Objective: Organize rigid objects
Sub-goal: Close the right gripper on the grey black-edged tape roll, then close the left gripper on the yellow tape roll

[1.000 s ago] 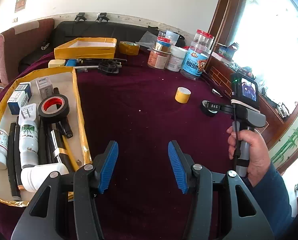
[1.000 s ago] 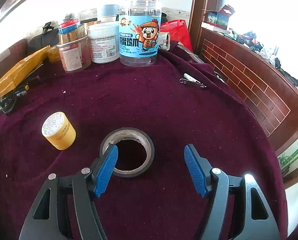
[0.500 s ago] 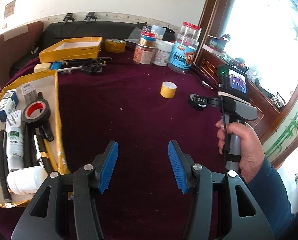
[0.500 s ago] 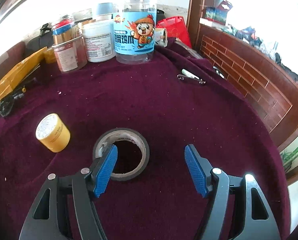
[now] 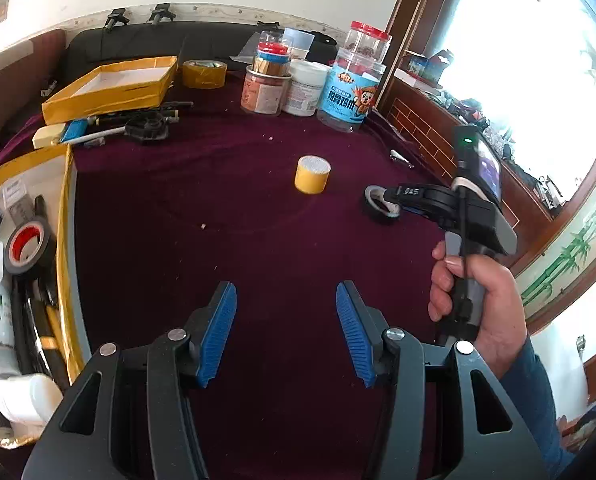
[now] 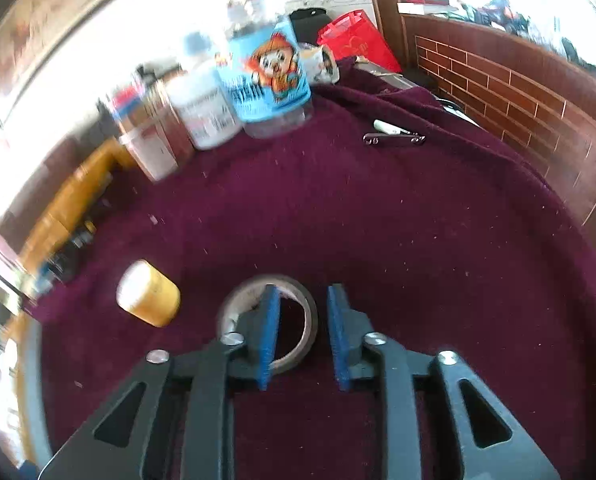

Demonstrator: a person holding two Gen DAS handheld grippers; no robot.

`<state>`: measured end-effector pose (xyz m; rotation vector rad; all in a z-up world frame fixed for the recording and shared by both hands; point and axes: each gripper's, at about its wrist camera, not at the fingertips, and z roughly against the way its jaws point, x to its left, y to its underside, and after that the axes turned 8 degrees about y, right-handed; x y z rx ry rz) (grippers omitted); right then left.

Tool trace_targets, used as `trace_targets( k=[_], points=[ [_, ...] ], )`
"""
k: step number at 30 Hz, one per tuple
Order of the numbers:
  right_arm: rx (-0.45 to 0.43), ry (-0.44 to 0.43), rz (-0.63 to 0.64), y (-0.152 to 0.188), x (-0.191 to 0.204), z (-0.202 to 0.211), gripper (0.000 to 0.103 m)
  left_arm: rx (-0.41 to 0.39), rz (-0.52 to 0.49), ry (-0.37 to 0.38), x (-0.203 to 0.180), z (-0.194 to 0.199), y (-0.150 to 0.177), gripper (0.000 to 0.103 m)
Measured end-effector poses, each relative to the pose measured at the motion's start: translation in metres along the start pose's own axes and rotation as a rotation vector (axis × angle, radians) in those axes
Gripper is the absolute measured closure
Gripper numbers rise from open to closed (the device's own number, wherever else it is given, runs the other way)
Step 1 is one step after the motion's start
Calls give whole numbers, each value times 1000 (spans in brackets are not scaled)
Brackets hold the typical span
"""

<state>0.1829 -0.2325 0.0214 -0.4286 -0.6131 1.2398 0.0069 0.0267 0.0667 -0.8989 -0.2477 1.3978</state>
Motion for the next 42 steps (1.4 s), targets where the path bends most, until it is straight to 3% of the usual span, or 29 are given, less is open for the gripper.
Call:
trace_targets(
  k=[3, 5, 9, 15, 18, 23, 24, 27, 29, 32, 33, 38, 42],
  points=[
    [-21, -51, -69, -3, -12, 8, 53, -14, -9, -11, -5, 0, -6, 52],
    [-41, -43, -72, -4, -13, 11, 47, -19, -13, -16, -8, 1, -9, 52],
    [-13, -27, 1, -2, 1, 4, 42, -10, -12, -10, -8, -2, -8, 52],
    [-14, 166, 210, 11, 35, -9, 41, 4, -16, -4, -6, -7, -7, 52],
    [-16, 224, 235, 14, 35, -14, 44, 7, -9, -7, -2, -9, -9, 52],
    [15, 201, 195, 13, 27, -15, 89, 9, -8, -13, -3, -18, -19, 52],
    [20, 194, 185, 13, 25, -14, 90, 11, -11, -12, -3, -21, -22, 52],
    [38, 149, 138, 9, 16, -12, 90, 42, 3, -2, -3, -35, -33, 52],
    [43, 61, 44, 2, 2, -5, 87, 65, 26, 6, -1, -46, -41, 52],
    [8, 18, -79, -4, -18, 4, 58, 89, 70, 55, 2, -62, -54, 52],
    [-2, 19, -102, -5, -22, 6, 56, 100, 75, 69, 2, -68, -59, 49],
    [-12, -21, -210, -9, -39, 13, 56, 167, 92, 107, 1, -110, -81, 39],
    [11, -49, -239, -9, -41, 11, 56, 184, 91, 91, -3, -134, -93, 38]
  ],
)
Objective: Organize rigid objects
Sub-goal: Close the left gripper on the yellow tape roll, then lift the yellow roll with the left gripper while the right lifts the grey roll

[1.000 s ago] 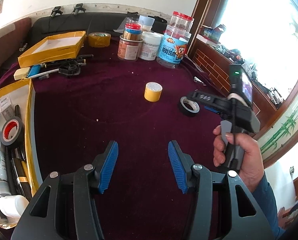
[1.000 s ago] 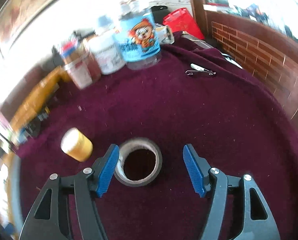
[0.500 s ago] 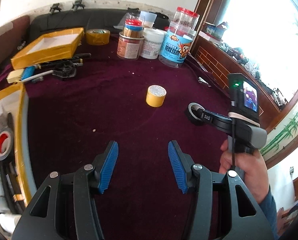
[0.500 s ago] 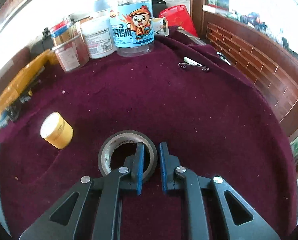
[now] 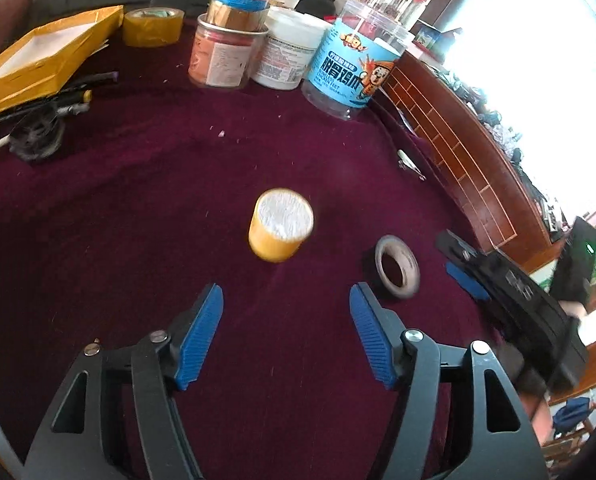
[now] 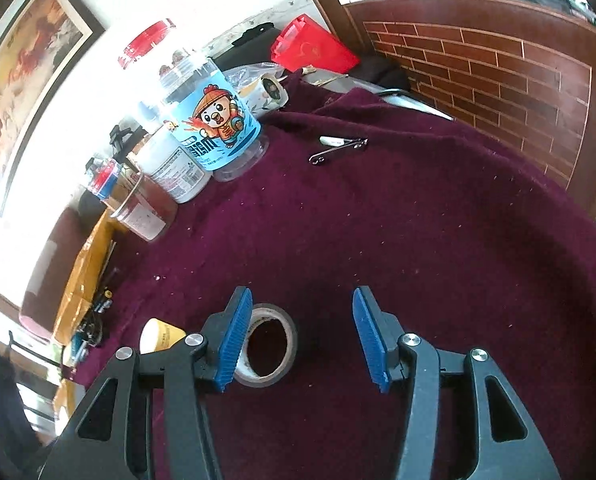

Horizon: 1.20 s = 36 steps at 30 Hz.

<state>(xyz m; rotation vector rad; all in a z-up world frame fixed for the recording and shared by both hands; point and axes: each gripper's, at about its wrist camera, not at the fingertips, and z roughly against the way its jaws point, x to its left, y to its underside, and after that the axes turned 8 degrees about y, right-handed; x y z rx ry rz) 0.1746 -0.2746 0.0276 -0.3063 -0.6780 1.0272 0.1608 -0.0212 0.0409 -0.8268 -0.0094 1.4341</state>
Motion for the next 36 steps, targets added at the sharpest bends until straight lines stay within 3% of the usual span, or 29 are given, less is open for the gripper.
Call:
trace_targets(
  k=[9, 11, 15, 22, 28, 36],
  points=[
    [10, -8, 55, 5, 14, 0, 56, -46, 1, -83, -2, -45, -25, 39],
    [7, 8, 68, 6, 16, 0, 55, -49, 28, -78, 4, -52, -26, 62],
    [15, 37, 100, 8, 20, -3, 50, -85, 12, -74, 8, -45, -18, 65],
    [5, 130, 257, 21, 41, -9, 41, -162, -13, -96, 2, 11, 11, 65],
    [38, 150, 326, 31, 48, -19, 41, -137, -85, -69, -8, 45, 60, 65],
    [39, 202, 451, 46, 66, -29, 38, -133, -111, -111, 5, 49, 98, 65]
  ],
)
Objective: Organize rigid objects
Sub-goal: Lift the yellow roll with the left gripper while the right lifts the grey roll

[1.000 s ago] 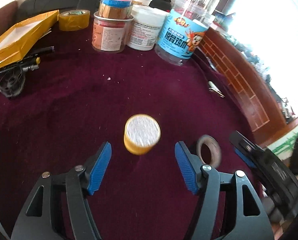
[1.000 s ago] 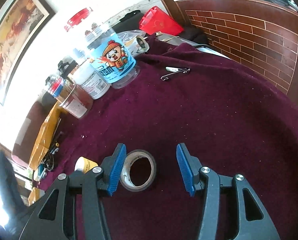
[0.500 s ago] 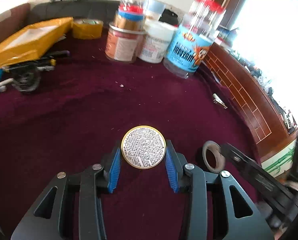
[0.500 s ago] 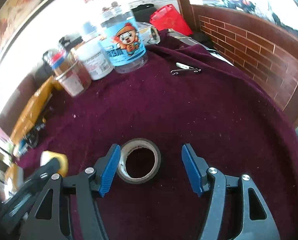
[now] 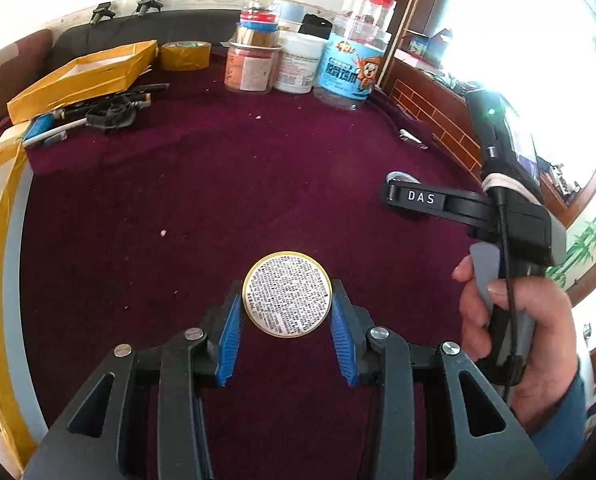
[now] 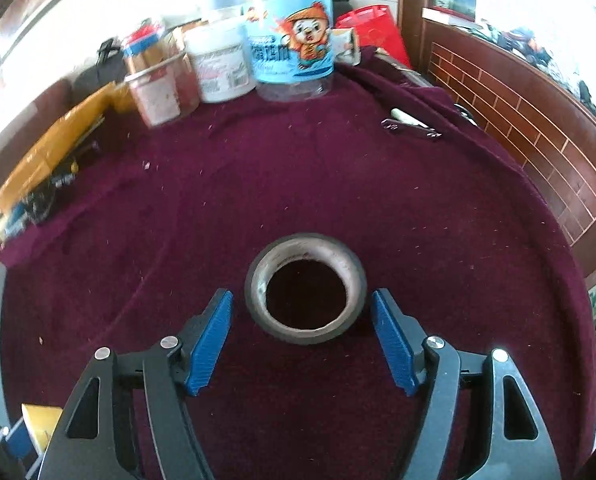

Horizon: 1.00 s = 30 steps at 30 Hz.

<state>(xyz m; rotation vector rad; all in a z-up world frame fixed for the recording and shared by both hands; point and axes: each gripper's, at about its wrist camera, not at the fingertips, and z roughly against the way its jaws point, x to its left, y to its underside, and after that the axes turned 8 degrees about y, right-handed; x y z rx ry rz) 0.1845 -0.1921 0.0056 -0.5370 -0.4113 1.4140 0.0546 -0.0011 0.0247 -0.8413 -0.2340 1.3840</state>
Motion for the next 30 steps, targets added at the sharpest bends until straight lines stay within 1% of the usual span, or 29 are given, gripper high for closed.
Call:
trace_targets(
  k=[2, 3, 4, 5, 6, 10, 12, 14, 16, 22, 26, 30],
  points=[
    [-16, 18, 11, 1, 2, -1, 38, -2, 4, -3, 4, -3, 1, 65],
    [-20, 17, 3, 2, 1, -1, 40, -1, 9, 4, 6, -5, 1, 65],
    [-27, 18, -1, 2, 0, -1, 43, -3, 12, 11, 7, -7, 2, 65],
    [-30, 30, -3, 2, -1, -1, 51, -6, 12, 14, 8, -7, 3, 65],
    [-32, 31, -7, 1, -1, 0, 51, -10, 11, 16, 8, -7, 3, 65],
    [-32, -25, -46, 0, -8, 3, 51, -35, 11, 27, 11, -6, 6, 66],
    [-44, -72, -62, -1, -8, 8, 51, -41, 17, 32, 12, -6, 6, 66],
    [-74, -122, -66, -2, -6, 16, 51, -48, 27, 37, 13, -5, 5, 66],
    [-107, -136, -56, 0, -1, 24, 51, -59, 31, 33, 14, -3, 5, 66],
    [-155, -180, -30, 1, 12, 35, 51, -86, 19, 6, 13, 1, 6, 66],
    [-182, -207, 20, 6, 27, 45, 51, -108, -5, -17, 7, 9, 6, 65],
    [-210, -232, 69, 12, 41, 55, 51, -125, -11, -15, 2, 24, 6, 65]
  ],
)
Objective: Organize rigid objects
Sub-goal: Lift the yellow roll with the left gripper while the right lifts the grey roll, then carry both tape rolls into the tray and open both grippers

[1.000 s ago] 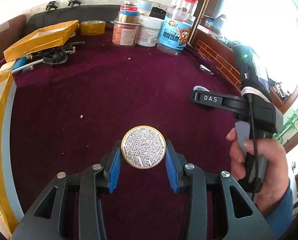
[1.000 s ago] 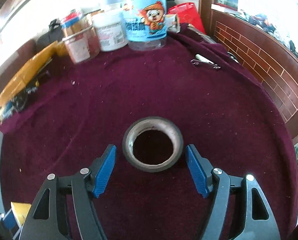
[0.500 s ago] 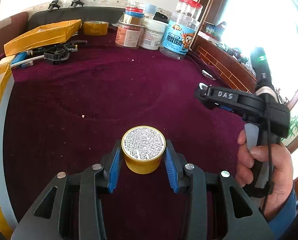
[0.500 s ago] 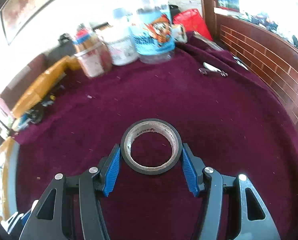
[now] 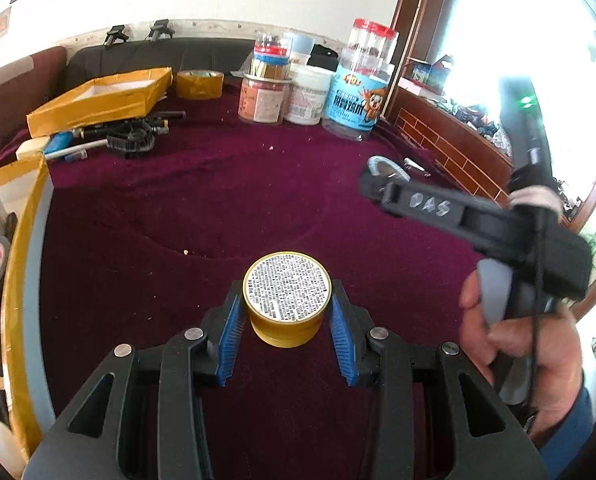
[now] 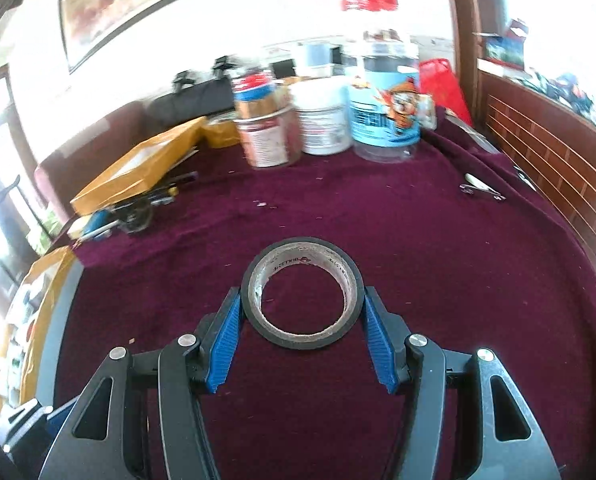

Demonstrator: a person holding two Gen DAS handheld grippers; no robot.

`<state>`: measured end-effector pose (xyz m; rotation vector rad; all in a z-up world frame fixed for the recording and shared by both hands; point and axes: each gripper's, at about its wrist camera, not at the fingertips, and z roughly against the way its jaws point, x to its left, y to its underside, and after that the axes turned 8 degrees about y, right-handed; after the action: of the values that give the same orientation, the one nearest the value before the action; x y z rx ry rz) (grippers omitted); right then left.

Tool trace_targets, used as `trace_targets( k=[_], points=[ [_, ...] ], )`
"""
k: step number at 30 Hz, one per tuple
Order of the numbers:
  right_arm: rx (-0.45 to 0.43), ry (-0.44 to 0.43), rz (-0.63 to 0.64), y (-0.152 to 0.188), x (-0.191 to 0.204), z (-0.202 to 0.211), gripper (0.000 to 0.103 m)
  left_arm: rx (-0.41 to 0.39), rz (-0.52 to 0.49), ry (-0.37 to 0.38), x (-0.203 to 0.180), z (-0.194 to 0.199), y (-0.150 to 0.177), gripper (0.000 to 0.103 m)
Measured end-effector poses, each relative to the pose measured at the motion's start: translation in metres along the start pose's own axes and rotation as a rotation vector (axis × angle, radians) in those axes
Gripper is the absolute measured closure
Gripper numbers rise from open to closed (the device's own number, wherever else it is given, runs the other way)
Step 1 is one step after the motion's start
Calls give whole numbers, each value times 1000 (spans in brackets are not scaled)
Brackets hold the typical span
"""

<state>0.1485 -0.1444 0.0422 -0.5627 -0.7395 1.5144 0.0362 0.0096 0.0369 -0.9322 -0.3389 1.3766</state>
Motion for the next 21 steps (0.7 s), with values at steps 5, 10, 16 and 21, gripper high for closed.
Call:
trace_targets(
  k=[5, 10, 16, 21],
  points=[
    [-18, -36, 38, 5, 16, 8, 51, -25, 7, -3, 1, 25, -3, 65],
    [-34, -72, 78, 10, 32, 15, 51, -76, 27, -15, 11, 60, -6, 65],
    [-77, -131, 156, 19, 57, 30, 51, -141, 76, -44, 36, 105, -2, 65],
    [-73, -213, 175, 27, 81, 44, 50, -196, 126, -110, 72, 139, 8, 65]
  ],
)
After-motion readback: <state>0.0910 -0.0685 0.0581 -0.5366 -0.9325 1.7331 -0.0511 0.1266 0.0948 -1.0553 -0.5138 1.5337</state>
